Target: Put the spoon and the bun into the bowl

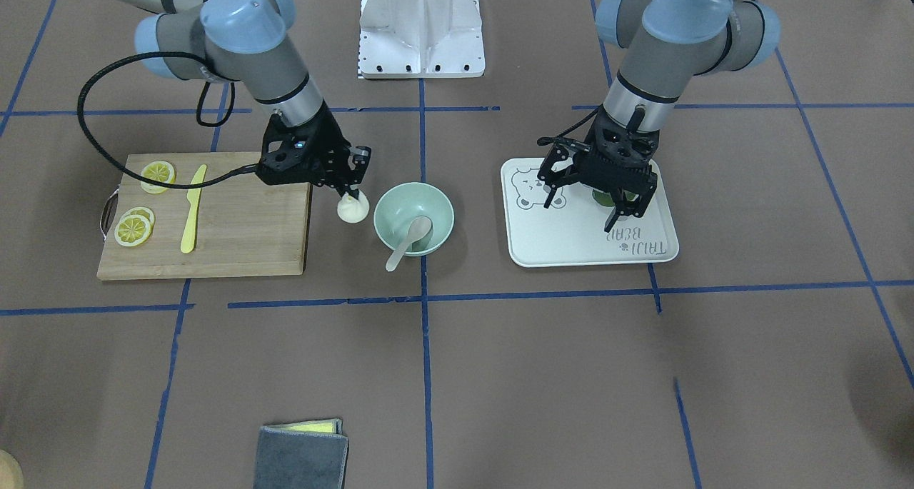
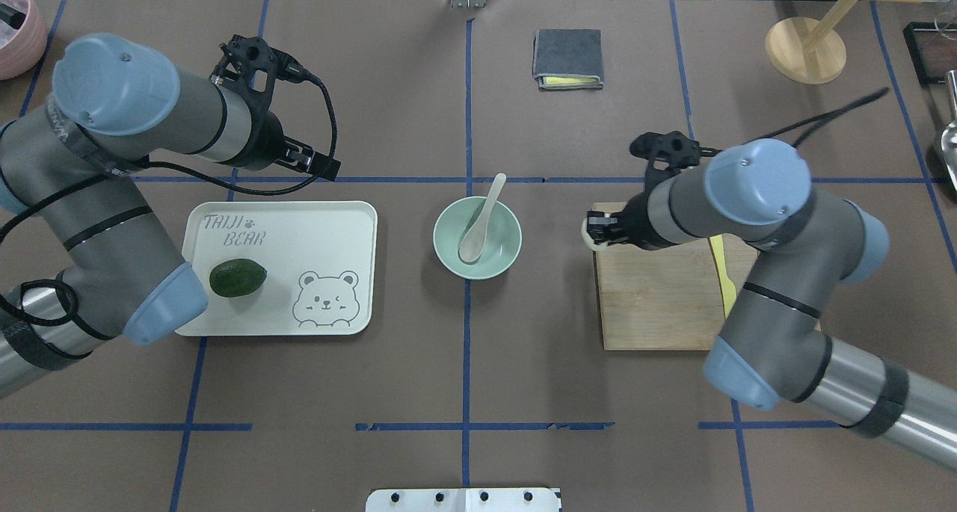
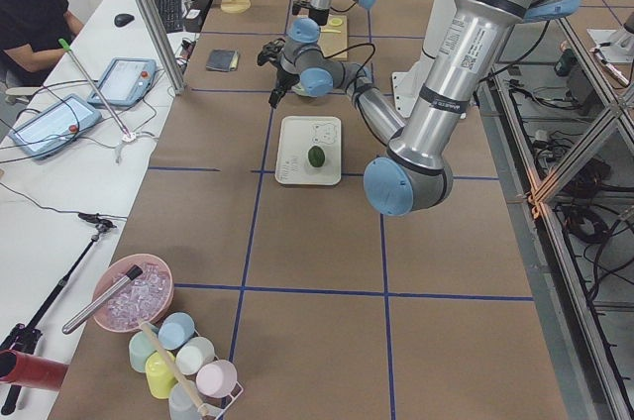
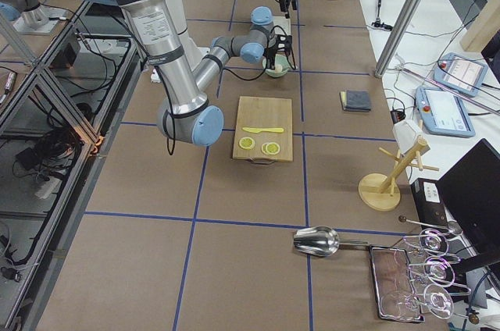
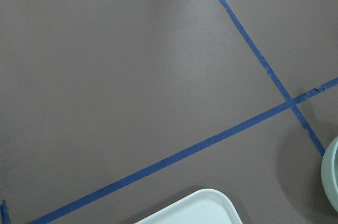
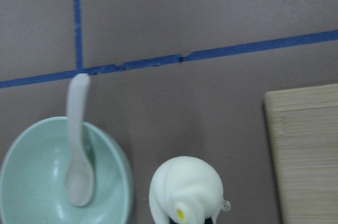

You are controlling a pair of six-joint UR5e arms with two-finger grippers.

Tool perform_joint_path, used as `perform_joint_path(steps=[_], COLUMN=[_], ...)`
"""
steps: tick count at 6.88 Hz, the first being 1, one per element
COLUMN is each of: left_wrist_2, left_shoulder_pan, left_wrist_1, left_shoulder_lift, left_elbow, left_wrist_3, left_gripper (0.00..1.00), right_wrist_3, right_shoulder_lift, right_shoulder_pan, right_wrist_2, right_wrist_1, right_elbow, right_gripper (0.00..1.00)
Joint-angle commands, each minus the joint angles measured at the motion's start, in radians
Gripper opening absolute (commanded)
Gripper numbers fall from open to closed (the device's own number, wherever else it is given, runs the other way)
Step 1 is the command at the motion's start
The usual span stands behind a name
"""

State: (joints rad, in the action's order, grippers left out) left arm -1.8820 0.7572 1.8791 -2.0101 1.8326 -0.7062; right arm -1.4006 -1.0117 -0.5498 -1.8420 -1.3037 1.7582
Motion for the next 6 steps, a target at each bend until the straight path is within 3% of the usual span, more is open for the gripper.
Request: perform_joint_path(steps=[1, 3, 4, 6], left_wrist_2=[0.0, -0.002, -0.002, -0.003], left_shoulder_pan=[0.002, 0.002, 0.004, 0.004], left_wrist_1=[0.0, 0.0, 0.0, 0.005], left_shoulder_lift=[0.017, 0.062, 0.071, 0.091], left_elbow=[0.016, 0.04, 0.04, 0.04], left_wrist_3=[0.001, 0.005, 0.005, 0.007], left_gripper=[0.99, 0.99, 0.99, 0.99], right_wrist_3=[-0.047, -0.047, -0.047, -0.047], right_shoulder_lift=[0.102, 0.104, 0.105, 0.108], right_shoulder_pan=[0.039, 0.047, 0.047, 0.045], right_wrist_2=[0.038, 0.049, 0.049, 0.049], right_wrist_1=[-0.016, -0.016, -0.016, -0.013], right_elbow=[-0.083, -0.097, -0.111, -0.115], right_gripper=[0.0, 0.0, 0.99, 1.0])
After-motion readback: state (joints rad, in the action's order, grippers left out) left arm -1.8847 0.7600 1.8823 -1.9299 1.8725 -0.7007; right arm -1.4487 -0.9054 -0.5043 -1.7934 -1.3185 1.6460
